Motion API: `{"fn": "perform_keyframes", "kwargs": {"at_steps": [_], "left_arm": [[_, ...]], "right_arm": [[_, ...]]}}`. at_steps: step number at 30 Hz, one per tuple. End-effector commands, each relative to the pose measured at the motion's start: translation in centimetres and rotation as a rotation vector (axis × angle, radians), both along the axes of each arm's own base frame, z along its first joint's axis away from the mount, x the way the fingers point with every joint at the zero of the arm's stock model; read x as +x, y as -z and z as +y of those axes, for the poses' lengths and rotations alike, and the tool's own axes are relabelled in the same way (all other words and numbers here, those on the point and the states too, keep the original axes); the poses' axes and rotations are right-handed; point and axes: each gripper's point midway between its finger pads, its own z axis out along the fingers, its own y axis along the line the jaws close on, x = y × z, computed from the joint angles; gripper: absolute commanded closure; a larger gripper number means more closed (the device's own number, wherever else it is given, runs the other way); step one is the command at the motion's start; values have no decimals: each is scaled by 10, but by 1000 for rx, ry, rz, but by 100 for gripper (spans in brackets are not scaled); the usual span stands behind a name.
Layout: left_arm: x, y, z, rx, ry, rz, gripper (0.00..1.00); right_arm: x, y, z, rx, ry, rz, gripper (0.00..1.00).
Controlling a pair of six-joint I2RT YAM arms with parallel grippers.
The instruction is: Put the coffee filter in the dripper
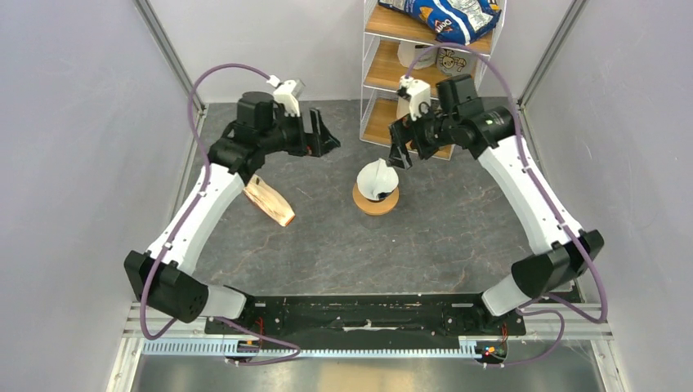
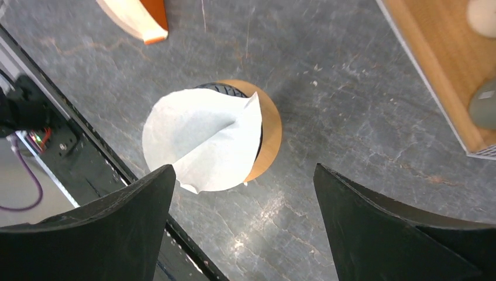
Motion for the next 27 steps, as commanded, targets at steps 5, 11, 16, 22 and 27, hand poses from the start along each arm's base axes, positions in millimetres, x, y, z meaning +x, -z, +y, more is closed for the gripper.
{"fn": "perform_keyframes", "kwargs": {"at_steps": [5, 11, 16, 22, 27], "left_arm": [[2, -23, 71, 123, -66, 102, 6], [2, 11, 130, 357, -179, 182, 4], [-8, 50, 159, 498, -230, 231, 4], [-13, 83, 170, 537, -279, 222, 3], [-10, 90, 173, 545, -304, 218, 3]], "right_arm": [[1, -65, -36, 186, 193, -136, 3], [-7, -35, -89, 162, 368, -88, 3], [-18, 11, -124, 98, 466, -42, 3], [-27, 54, -134, 65, 488, -7, 3], [-29, 65, -133, 66, 478, 0, 3]]}}
